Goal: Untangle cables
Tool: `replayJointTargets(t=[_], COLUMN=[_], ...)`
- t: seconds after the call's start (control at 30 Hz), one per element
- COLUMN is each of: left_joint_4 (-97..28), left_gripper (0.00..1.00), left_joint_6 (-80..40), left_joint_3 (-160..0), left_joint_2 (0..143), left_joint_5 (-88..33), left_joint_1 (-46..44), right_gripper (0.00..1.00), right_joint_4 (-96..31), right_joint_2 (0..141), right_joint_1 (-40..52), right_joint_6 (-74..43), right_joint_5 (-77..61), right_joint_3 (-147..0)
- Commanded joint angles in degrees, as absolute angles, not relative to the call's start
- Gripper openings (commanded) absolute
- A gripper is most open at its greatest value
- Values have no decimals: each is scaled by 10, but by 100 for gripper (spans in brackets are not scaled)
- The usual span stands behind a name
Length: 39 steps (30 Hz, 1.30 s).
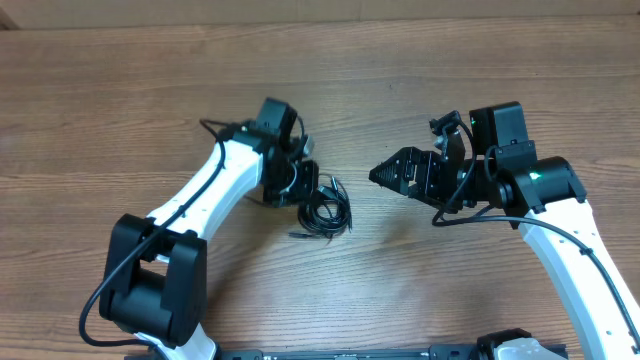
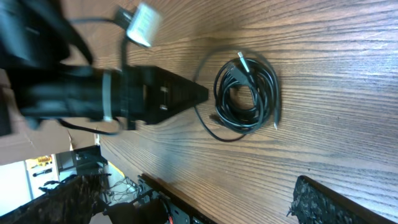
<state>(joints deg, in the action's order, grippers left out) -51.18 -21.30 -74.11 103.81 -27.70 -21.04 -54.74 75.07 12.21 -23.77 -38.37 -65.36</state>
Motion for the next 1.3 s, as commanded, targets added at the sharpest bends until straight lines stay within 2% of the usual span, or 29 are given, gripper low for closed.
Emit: replayJointTargets(t=[0.0, 0.33, 0.67, 0.93, 1.27], left_joint_4=[-545, -635, -632, -632, -539], left_gripper=[4, 4, 4, 4, 4], left_joint_6=[-182, -160, -145, -147, -318], left_joint_3=[-824, -996, -1145, -1262, -1322], left_joint_2=[1031, 1011, 1002, 1002, 1002], left_joint_5=[-325, -340, -437, -462, -462], left_joint_1=[-216, -231, -240, -241, -241], right_gripper=[100, 100, 100, 100, 100], right_joint_4=[-545, -540, -536, -534, -501], right_joint_2=[750, 750, 750, 752, 756], right_joint_1=[125, 125, 125, 125, 151], right_joint_6=[-238, -238, -238, -238, -175], right_joint_5=[-387, -348, -346, -346, -346], right_joint_3=[-663, -663, -663, -663, -663])
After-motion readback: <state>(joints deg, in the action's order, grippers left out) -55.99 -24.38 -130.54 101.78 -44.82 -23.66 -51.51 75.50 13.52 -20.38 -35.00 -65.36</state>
